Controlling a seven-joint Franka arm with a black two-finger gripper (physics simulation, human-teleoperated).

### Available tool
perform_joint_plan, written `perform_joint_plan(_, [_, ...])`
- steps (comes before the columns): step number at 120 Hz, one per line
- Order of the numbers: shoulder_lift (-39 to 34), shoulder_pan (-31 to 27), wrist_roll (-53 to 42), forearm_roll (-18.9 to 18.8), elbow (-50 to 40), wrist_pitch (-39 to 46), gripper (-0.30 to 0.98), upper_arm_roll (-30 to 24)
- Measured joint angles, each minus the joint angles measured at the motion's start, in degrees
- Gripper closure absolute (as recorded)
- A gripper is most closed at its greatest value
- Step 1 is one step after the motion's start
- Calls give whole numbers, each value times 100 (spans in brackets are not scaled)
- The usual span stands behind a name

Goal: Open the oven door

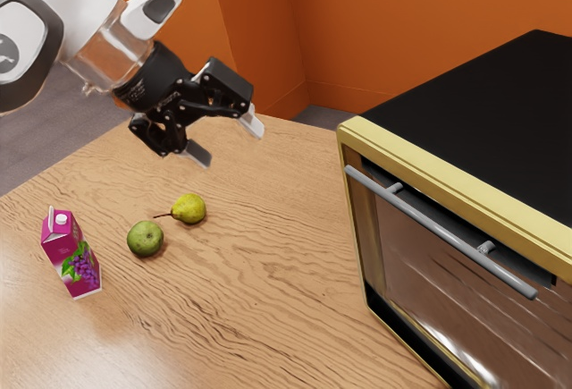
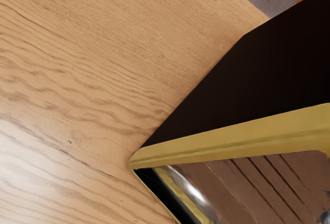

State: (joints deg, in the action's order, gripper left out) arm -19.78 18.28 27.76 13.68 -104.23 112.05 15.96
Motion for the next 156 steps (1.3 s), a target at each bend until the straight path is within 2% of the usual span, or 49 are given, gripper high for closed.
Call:
perform_joint_plan(23, [-8,144,545,120,-59,519,0,12])
perform_joint_plan(58, [-31,263,1112,158,-136,780,0,13])
perform_joint_plan(74, [-188,761,1379,16,-504,939,0,179])
perform_joint_plan(122, [162,1010,2179,-88,-697,1441,0,222])
perform_joint_plan(146, [211,933,2455,-93,-755,1638,0,194])
perform_joint_plan(156, [-69,568,2545,-94,-1250,1824,0,-191])
